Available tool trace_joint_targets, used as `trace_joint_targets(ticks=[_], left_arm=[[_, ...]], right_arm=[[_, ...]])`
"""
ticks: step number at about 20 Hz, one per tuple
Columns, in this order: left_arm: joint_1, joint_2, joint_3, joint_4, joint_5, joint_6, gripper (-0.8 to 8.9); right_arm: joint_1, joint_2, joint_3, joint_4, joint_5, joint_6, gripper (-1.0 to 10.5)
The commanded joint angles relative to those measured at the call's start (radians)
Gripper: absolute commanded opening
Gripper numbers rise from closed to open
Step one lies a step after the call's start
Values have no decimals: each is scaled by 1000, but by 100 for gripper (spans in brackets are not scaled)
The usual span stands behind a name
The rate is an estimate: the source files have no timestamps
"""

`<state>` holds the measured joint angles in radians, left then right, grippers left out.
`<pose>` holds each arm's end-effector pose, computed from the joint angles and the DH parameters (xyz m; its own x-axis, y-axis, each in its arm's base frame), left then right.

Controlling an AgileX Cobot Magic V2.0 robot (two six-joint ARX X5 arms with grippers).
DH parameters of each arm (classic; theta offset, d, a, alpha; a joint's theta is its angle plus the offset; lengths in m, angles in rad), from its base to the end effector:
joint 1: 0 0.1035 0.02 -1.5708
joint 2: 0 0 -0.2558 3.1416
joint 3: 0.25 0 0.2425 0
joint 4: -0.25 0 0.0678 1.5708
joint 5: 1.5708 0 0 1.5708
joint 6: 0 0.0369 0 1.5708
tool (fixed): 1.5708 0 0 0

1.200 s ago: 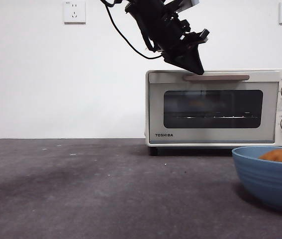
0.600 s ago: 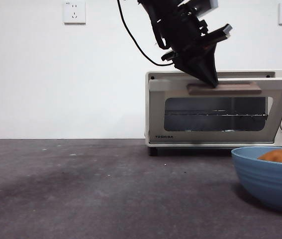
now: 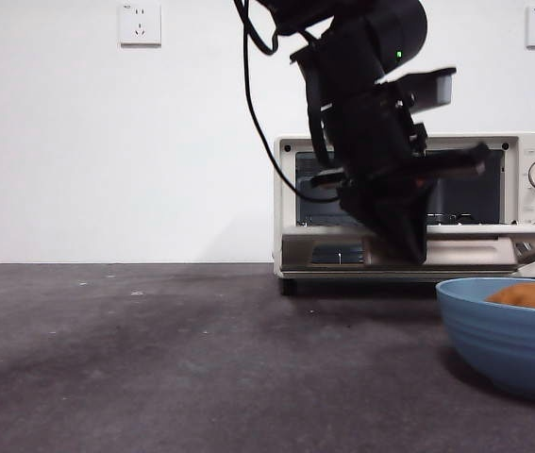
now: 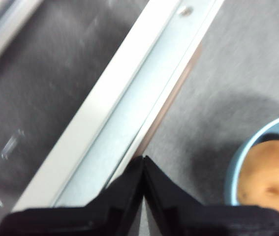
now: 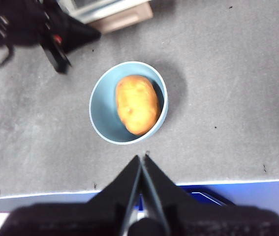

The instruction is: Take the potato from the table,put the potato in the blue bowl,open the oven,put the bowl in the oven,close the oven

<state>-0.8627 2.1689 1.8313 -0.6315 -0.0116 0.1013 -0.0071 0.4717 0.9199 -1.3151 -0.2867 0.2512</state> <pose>0.3027 -0.3528 0.2074 0.3769 -0.4224 -0.8243 0.8056 0.5886 0.0668 0.0447 0.0101 0.2970 0.6228 0.2784 -0.7312 0.0188 0.9290 0.3697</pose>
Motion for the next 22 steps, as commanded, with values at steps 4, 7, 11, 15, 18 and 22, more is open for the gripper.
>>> trace_joint_targets(ticks=[4,7,11,15,18,22], left_arm=[[15,-62,-105,91,-101,-57,-7],[7,-71,-168,98,-100,-72,-7],[-15,-109,-232,126,-101,-72,-7],[-15,-142,-232,84,-65,-64,-7],[-29,-230,-232,29,-58,-36,-7],[-46,-410,-232,-101,-29,-31,-7]], right_arm=[[-1,-3,-8,6,-1,-1,-8],[-1,-3,-8,6,-1,-2,-8],[-1,-3,-8,6,-1,-9,-8],[-1,-3,-8,11,-1,-15,-8],[-1,-3,-8,11,-1,-18,-7],[-1,3,-8,21,-2,-20,-2]])
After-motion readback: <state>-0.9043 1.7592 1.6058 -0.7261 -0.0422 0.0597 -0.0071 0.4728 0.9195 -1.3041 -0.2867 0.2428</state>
